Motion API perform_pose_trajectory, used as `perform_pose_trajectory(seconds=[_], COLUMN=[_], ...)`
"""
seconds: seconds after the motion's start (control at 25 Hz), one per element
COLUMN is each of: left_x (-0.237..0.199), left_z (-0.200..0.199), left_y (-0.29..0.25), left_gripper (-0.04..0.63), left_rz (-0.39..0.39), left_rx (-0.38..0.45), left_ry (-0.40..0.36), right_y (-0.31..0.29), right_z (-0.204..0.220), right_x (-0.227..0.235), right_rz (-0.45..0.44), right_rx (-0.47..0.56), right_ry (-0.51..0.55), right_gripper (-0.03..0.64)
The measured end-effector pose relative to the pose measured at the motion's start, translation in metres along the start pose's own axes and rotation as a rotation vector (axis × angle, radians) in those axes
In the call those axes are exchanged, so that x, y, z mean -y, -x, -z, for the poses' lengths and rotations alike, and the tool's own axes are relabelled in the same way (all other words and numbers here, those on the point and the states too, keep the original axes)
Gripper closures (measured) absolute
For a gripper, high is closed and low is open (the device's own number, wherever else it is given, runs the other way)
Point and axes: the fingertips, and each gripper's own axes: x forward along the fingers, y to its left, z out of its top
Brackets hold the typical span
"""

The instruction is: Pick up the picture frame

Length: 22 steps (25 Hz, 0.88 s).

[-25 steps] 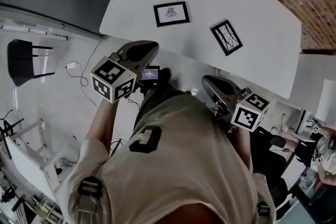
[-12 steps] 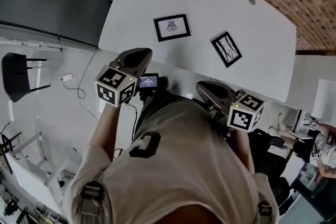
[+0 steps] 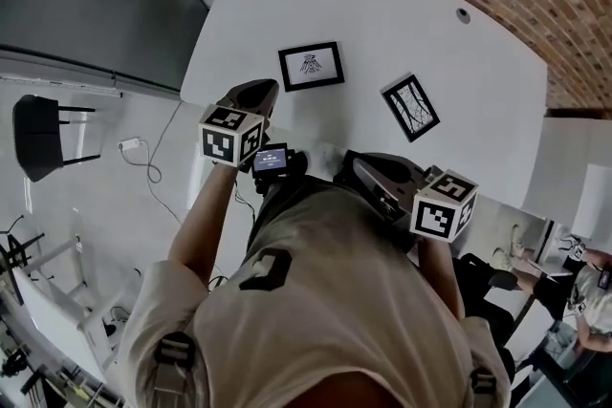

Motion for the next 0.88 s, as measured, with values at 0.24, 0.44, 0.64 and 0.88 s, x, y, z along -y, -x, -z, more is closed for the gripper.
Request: perform_pose_trajectory(seconds=[0.24, 0.44, 0.64, 0.88], left_x=[-0.009, -0.026, -0.031, -0.052], left_z=[0.019, 0.028, 0.044, 0.063], left_y=[-0.045, -0.069, -0.091, -0.103], left_gripper=[0.589, 0.586, 0.371, 0.333], left_rz=[-0.138, -0.241, -0.265, -0.334], left_rx=[-0.033, -0.034, -0.12, -0.2], left_ry=[0.101, 0.197, 0.229, 0.232], right_y=[0.029, 0.043, 0.048, 0.044], right_z=[-0.021, -0.031, -0.037, -0.037], right_x=[0.03, 0.051, 0.063, 0.062], right_rz=[-0.067, -0.117, -0.15, -0.164], right_rx=[0.015, 0.029, 0.027, -0.014], right_ry=[-0.036, -0.094, -0.118, -0.094], right_gripper=[0.612, 0.612, 0.612, 0.612])
